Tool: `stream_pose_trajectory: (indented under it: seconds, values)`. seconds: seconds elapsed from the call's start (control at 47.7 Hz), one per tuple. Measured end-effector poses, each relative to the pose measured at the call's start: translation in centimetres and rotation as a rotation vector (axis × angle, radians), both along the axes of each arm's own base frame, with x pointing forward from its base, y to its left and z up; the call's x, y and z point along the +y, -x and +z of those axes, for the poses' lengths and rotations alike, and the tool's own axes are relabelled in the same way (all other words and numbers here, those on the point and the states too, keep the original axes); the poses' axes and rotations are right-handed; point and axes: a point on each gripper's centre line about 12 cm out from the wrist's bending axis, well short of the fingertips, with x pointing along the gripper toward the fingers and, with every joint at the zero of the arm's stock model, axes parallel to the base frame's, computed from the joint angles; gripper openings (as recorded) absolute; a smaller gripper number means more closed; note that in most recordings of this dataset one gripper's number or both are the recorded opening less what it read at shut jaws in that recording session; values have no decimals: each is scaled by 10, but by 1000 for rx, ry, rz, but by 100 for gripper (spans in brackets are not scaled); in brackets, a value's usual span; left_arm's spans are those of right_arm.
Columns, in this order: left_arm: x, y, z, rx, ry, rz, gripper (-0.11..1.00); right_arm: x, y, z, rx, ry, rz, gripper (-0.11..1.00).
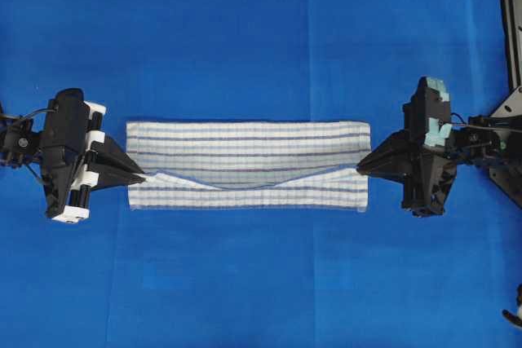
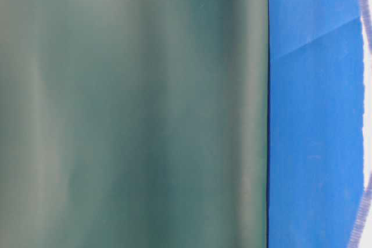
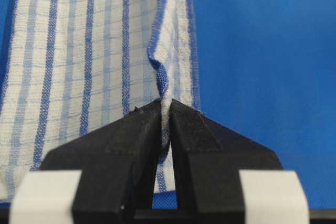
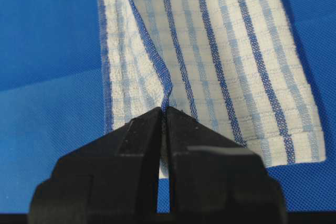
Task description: Fold the blue towel.
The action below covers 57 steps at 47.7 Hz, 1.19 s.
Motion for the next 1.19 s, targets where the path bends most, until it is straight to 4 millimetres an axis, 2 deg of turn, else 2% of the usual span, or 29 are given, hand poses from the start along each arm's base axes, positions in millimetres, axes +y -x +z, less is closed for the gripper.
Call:
stream_pose_trajectory:
  seconds: [0.398, 0.461, 0.503, 0.566, 0.712, 0.754, 0.796, 0.943, 1.068, 1.194]
  values:
    - [0, 2, -6, 47, -7, -1, 4, 3, -7, -6, 46, -1, 8, 3]
    - [-1, 1, -8, 55, -9, -3, 4, 3, -7, -6, 46, -1, 9, 8]
    - [-1, -1, -7, 55, -9, -3, 4, 3, -7, -6, 48, -2, 8, 14]
    - [-1, -3, -7, 55, -9, -1, 8, 3, -7, -6, 47, 0, 9, 29]
    - [7, -5, -5, 53, -8, 30, 37, 3, -8, -4, 42, 8, 17, 77]
    - [11, -5, -4, 56, -9, 43, 42, 3, -9, -3, 37, 15, 22, 86]
    - [16, -4, -2, 60, -14, 57, 45, 3, -9, -3, 34, 22, 28, 91]
    - [28, -1, 6, 66, -33, 85, 45, -6, -10, 7, -3, 48, 18, 85]
    - [37, 0, 13, 49, -67, 95, 45, -23, -9, 14, -30, 74, -27, 85]
    - [47, -2, 15, 45, -99, 112, 45, -42, -4, 11, -6, 107, -74, 85]
